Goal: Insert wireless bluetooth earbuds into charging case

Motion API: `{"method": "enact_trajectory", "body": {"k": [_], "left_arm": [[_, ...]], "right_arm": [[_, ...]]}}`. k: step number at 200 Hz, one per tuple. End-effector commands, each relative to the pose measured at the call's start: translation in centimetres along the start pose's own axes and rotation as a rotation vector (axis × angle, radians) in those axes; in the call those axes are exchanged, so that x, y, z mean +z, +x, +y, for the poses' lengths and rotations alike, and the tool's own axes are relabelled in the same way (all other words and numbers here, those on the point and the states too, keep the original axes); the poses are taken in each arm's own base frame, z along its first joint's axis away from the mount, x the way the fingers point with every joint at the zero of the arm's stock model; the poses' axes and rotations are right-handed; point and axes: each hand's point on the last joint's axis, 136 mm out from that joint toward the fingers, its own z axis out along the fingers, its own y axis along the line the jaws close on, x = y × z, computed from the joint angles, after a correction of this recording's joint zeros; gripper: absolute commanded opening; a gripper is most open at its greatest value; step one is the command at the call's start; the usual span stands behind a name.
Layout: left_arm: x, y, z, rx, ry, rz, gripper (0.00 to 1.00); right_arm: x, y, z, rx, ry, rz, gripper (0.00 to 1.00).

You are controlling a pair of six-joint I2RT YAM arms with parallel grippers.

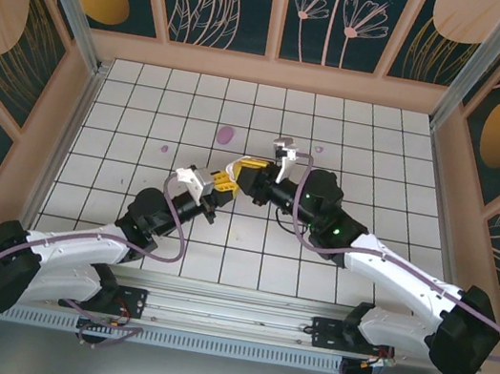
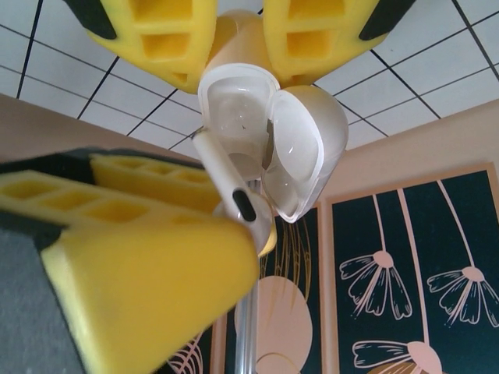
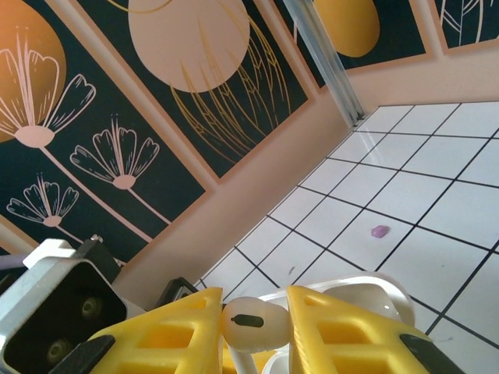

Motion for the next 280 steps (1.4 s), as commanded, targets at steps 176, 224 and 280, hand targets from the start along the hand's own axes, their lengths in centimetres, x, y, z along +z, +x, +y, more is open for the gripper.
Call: {"method": "enact_trajectory", "body": {"k": [176,224,280], "left_arm": [[0.2,-3.0,-1.5,-0.061,0.067,-0.016,0.00],[0.7,-3.5,-1.7,-0.075,0.080,-0.014,0.00],[0.7,-4.7,-1.6,-0.105,0.072,-0.035,0.00]], "right_arm": [[-1.1,-1.3,1.5,-0.287,0.029,-0.090,0.25],[-1.0,-1.0,1.8,-0.316,0.010,-0.085,0.25],[-0.9,-0.6,1.4,-0.309,0.017,-0.080,0.25]]}}
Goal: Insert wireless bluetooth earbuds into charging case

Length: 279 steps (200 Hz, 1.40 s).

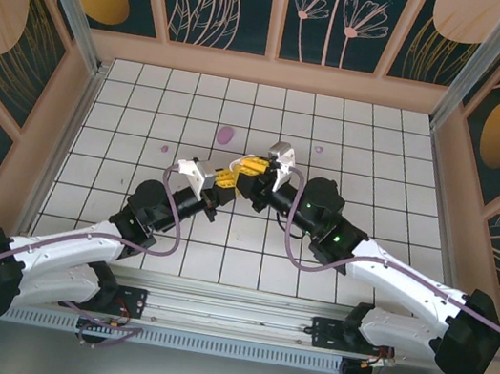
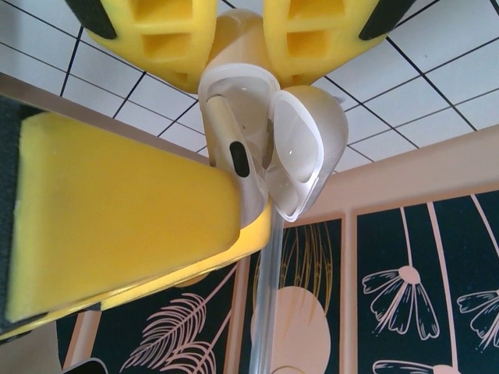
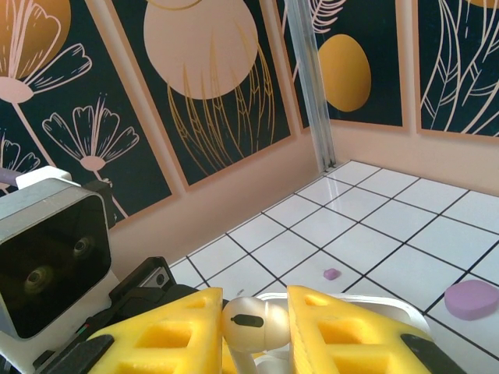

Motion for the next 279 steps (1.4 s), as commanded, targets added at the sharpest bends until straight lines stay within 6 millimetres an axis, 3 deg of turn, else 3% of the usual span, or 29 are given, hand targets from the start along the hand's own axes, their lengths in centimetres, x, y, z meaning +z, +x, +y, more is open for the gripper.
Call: {"method": "enact_trajectory", "body": {"k": [1,80,182,279], "left_arm": [[0.1,-3.2,-0.9,-0.020,0.034,-0.082,0.00],[-0.4,-5.2,-0.8,-0.044,0.016,-0.139,0.00],[-0.8,-4.4,1.7,-0.037,-0.130,-0.124,0.00],[-1.1,-5.1,1.7,-0.023,-0.138,-0.142,0.00]], "right_arm": [[-0.2,-0.1,0.2,-0.013,-0.005,-0.017,0.25],[0.5,1.4,-0.5,-0.028,0.020,0.013,0.25],[1.8,0.1,0.1,-0.055,0.102,0.008,0.25],[2.8,2.0,0.1,0.091,0.085,0.058,0.23]]}}
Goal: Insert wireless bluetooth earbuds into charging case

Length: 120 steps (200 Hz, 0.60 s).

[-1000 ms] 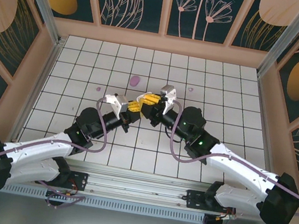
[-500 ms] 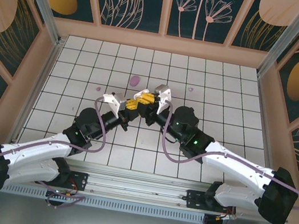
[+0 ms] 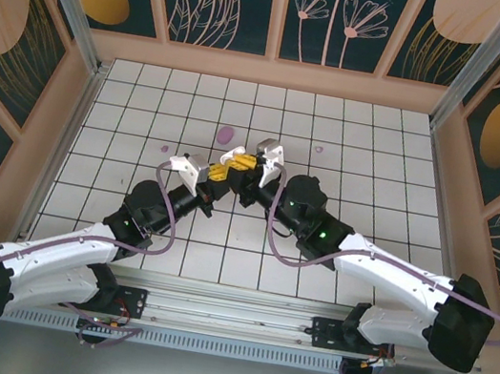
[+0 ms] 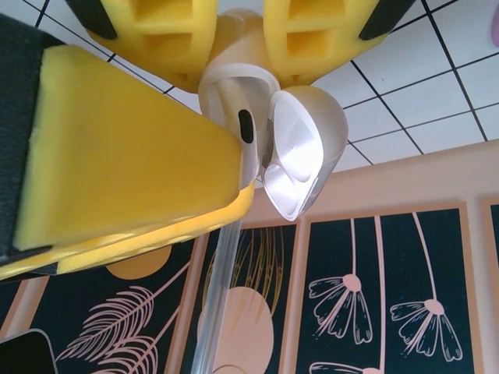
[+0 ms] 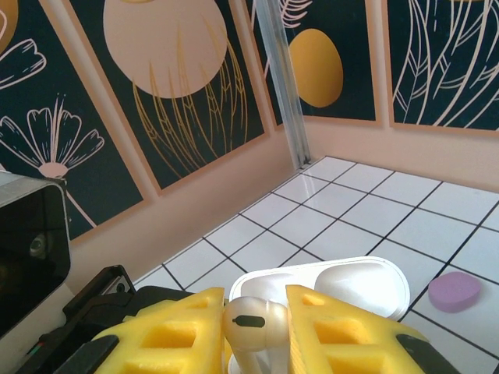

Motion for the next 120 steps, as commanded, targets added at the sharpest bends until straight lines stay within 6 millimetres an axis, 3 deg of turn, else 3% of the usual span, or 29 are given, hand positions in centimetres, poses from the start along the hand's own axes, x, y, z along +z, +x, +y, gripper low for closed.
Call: {"method": "enact_trajectory", "body": {"k": [1,120], "left_arm": [[-0.3,-4.5,-0.6,0.008,0.010,-0.141,0.00],[-1.2,-5.9,-0.6,0.040,0.000,-0.164,0.00]], "right_arm": [[0.5,1.3,0.4,0.071,-0.014,0.051,0.23],[0.6,3.4,-0.1,0.125,-0.051,0.132,0.23]]}}
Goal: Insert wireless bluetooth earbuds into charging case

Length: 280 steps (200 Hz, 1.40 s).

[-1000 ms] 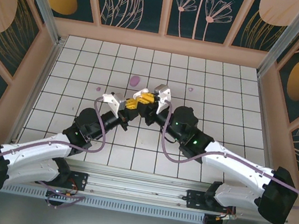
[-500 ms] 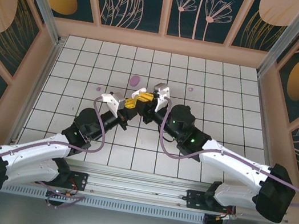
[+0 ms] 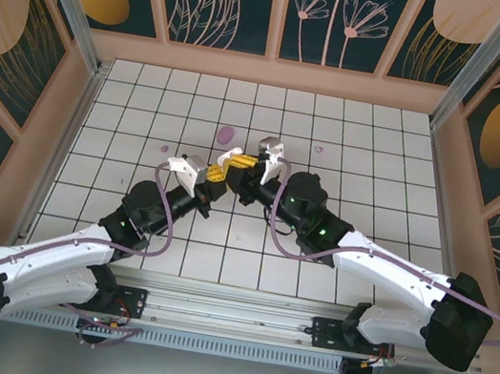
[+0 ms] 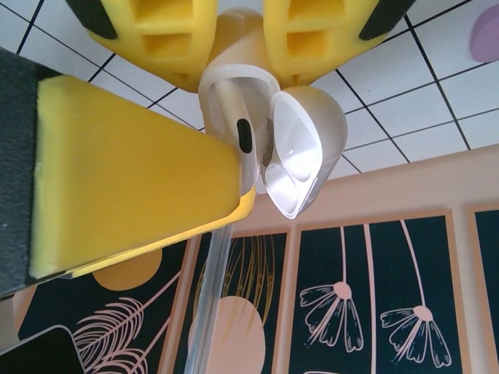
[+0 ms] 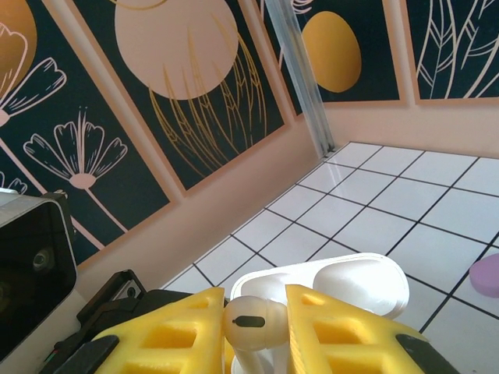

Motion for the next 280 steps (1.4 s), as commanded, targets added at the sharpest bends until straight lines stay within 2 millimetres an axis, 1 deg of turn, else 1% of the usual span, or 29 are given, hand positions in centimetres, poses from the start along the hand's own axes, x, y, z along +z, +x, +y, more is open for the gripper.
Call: {"method": "enact_trajectory", "body": {"k": [1,40,92,124,155,195,225,252,280], "left_arm": [[-0.7,-5.9,-0.9,0.017,0.022,-0.185,0.00],[-0.6,-6.4,-1.2,0.023,0.032,-0.187,0.00],[-0.6,-6.0,-1.1,0.025,0.028,-0.169,0.00],[-0.7,-6.0,-1.0,0.033,0.021,-0.160,0.00],[-0.6,-6.1,-1.1,0.037,0.023,-0.155,0.00],[-0.4,-5.6,-1.0,0.040,0.024,-0.139,0.00],[-0.4,-5.1,-0.8,0.048,0.013,-0.119,0.00],[-0.5,-4.4,-0.4,0.044,-0.006,-0.086,0.00],[-0.5,-3.1,0.0,0.036,-0.027,-0.029,0.00]], "right_arm": [[0.4,3.0,-0.6,0.020,0.006,0.110,0.23],[0.6,3.5,-0.9,0.014,0.019,0.126,0.26],[0.7,3.8,-1.4,0.016,0.043,0.126,0.29],[0.6,4.0,-1.7,0.019,0.058,0.122,0.34],[0.8,3.9,-1.8,0.019,0.061,0.121,0.34],[0.6,3.7,-1.8,0.018,0.065,0.114,0.33],[0.3,2.6,-1.2,0.032,0.048,0.093,0.34],[-0.2,0.8,-0.6,0.047,0.043,0.070,0.38],[-0.7,-0.9,0.2,0.059,0.039,0.064,0.42]]}}
